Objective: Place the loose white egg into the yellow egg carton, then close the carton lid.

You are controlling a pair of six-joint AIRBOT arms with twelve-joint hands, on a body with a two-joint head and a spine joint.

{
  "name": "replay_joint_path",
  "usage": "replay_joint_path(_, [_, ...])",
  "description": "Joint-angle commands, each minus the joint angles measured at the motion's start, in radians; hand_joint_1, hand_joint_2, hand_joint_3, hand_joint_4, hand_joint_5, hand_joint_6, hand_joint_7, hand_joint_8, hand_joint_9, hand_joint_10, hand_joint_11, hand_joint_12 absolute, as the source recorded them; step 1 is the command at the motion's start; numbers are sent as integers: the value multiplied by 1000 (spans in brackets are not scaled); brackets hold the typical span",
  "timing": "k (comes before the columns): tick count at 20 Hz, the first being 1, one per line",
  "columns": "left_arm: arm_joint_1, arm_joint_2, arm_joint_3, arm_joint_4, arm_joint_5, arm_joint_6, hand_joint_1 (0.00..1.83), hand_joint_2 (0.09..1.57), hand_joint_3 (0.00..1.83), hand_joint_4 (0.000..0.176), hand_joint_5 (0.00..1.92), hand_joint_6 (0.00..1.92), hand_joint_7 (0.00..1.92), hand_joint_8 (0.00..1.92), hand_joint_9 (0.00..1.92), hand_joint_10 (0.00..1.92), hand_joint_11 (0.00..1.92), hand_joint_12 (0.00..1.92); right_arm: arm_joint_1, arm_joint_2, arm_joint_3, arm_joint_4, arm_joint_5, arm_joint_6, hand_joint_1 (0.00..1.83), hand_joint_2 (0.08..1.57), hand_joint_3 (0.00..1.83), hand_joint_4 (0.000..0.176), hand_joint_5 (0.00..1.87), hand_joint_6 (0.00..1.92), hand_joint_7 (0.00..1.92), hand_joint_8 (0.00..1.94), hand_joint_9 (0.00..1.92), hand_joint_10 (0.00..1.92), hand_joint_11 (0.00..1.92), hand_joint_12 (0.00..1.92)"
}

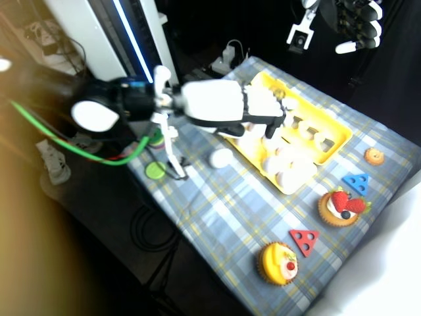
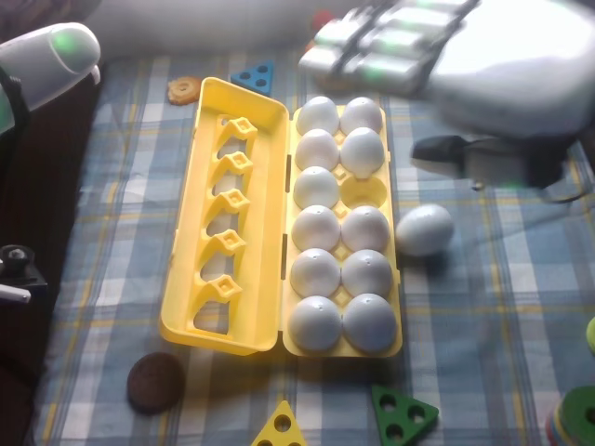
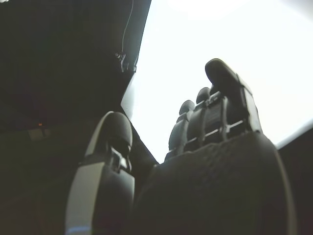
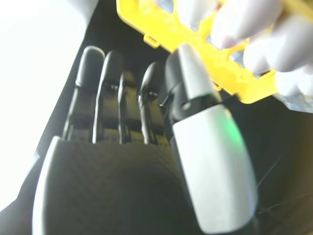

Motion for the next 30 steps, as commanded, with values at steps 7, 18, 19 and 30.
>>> replay_joint_path(7, [16,-1,-4,-30,-149,-6,475,1213,0,82,0,0,0,0,0,0,0,1862,-153,150,-78,219,237,-111,630,1020,0,25,0,0,0,0,0,0,0,0])
replay_joint_path(18, [26,-8,-3,-39,-151,-5,456,1170,0,143,0,0,0,0,0,0,0,1921,-216,162,-105,266,259,-163,956,1168,91,16,0,1135,6,1062,0,1127,0,1464])
replay_joint_path(19, [26,-9,-2,-39,-147,-5,454,1169,0,145,0,0,0,0,0,0,0,1921,-216,158,-105,254,264,-164,952,1156,89,19,0,1224,0,1166,0,1251,0,1626])
replay_joint_path(30, [35,-18,6,-56,-141,0,498,1213,0,115,0,0,0,0,0,0,0,1921,34,-38,8,-83,107,-50,1290,1138,65,0,344,107,724,1148,619,1575,528,1819])
